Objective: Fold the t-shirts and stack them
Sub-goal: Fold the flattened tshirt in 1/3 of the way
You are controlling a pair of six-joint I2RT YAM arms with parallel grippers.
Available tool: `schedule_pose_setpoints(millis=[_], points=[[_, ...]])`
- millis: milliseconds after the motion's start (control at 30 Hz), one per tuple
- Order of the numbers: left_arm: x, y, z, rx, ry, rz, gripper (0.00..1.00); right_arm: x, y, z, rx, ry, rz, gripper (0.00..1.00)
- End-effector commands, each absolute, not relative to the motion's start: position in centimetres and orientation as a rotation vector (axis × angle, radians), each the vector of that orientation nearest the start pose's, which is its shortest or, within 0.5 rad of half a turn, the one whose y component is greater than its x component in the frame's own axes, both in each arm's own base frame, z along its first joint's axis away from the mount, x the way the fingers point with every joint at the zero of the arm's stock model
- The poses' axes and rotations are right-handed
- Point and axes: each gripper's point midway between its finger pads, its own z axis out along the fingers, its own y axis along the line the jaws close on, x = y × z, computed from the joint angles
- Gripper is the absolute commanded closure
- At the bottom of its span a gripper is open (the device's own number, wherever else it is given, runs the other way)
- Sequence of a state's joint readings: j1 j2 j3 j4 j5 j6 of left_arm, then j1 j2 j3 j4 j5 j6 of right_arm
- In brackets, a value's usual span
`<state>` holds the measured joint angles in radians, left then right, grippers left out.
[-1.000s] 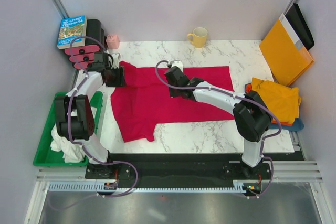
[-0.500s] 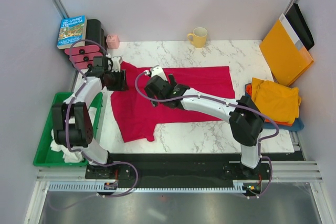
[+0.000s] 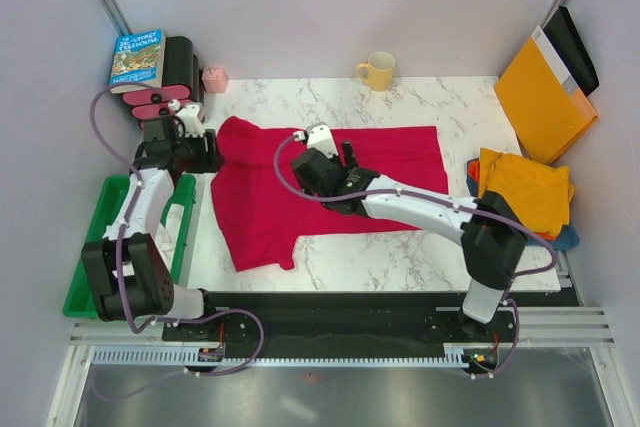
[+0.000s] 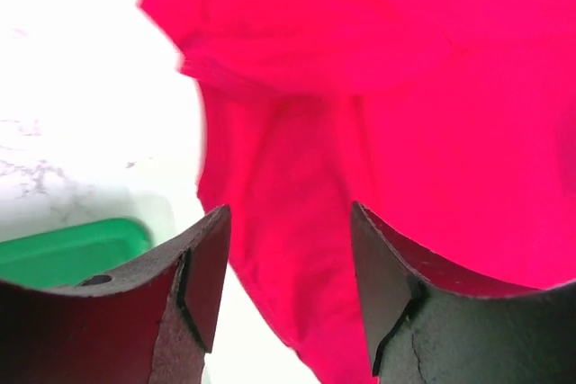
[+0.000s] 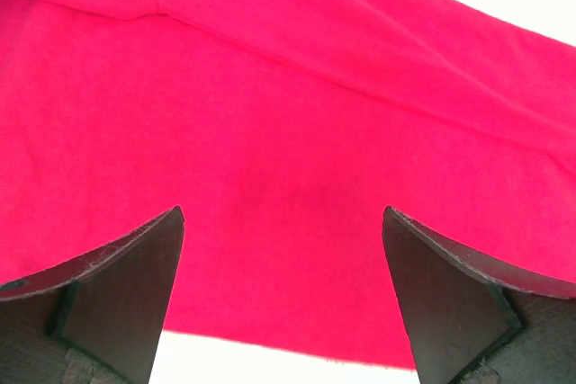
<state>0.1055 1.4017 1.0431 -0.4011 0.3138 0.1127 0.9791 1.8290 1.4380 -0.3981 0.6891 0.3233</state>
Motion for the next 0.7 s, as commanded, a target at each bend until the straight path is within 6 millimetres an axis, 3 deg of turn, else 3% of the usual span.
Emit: schedule_pose_setpoints(millis=[0,67,100,133,200,233,267,300,333,467,500,533,567,600,667], points=[[39.1,2.0,16.3,0.053,2.098,-0.335,0.37,32.4,31.4,22.0,-0.168,1.978,0.127,0.02],[38.7,2.0,15.2,0.067,2.036,-0.331,0.37,31.4,31.3,23.5,-0.138,1.943,0.155,0.02],[38.5,1.9,15.9,0.090,1.982,-0.318,0.37,31.0,30.5,24.8,-0.111,1.914,0.155,0.02],[37.3,1.6,13.7,0.072,1.990,-0.320,0.37,30.3,30.7,25.3,-0.118,1.902,0.166,0.02],[38.1,1.9,15.3,0.046,1.835,-0.279,0.37,29.7,29.6,26.4,-0.092,1.873,0.146,0.02],[37.1,2.0,13.2,0.017,1.843,-0.270,0.36,29.1,29.6,26.5,-0.101,1.875,0.142,0.02],[37.9,2.1,14.6,0.041,1.742,-0.243,0.34,28.9,29.4,26.6,-0.099,1.874,0.139,0.02],[37.8,1.9,13.8,0.026,1.743,-0.246,0.26,28.7,29.3,26.7,-0.087,1.875,0.145,0.02],[37.7,1.6,12.4,0.019,1.783,-0.262,0.24,28.4,29.1,26.4,-0.095,1.885,0.128,0.02],[37.1,-1.1,12.1,0.075,1.713,-0.195,0.23,27.7,28.8,25.6,-0.102,1.907,0.104,0.02],[37.4,-1.5,14.4,0.101,1.592,-0.160,0.10,27.6,28.8,25.4,-0.093,1.911,0.105,0.02],[36.2,-2.4,12.7,0.112,1.606,-0.140,0.01,27.1,28.9,25.3,-0.104,1.916,0.105,0.02],[35.8,-2.0,11.6,0.097,1.626,-0.107,0.01,27.0,28.9,25.3,-0.098,1.913,0.103,0.02],[35.9,-3.0,13.2,0.154,1.525,-0.094,0.00,26.8,28.9,25.2,-0.097,1.914,0.103,0.02],[35.4,-4.0,11.9,0.193,1.532,-0.098,0.00,26.3,29.0,25.1,-0.089,1.913,0.110,0.02]])
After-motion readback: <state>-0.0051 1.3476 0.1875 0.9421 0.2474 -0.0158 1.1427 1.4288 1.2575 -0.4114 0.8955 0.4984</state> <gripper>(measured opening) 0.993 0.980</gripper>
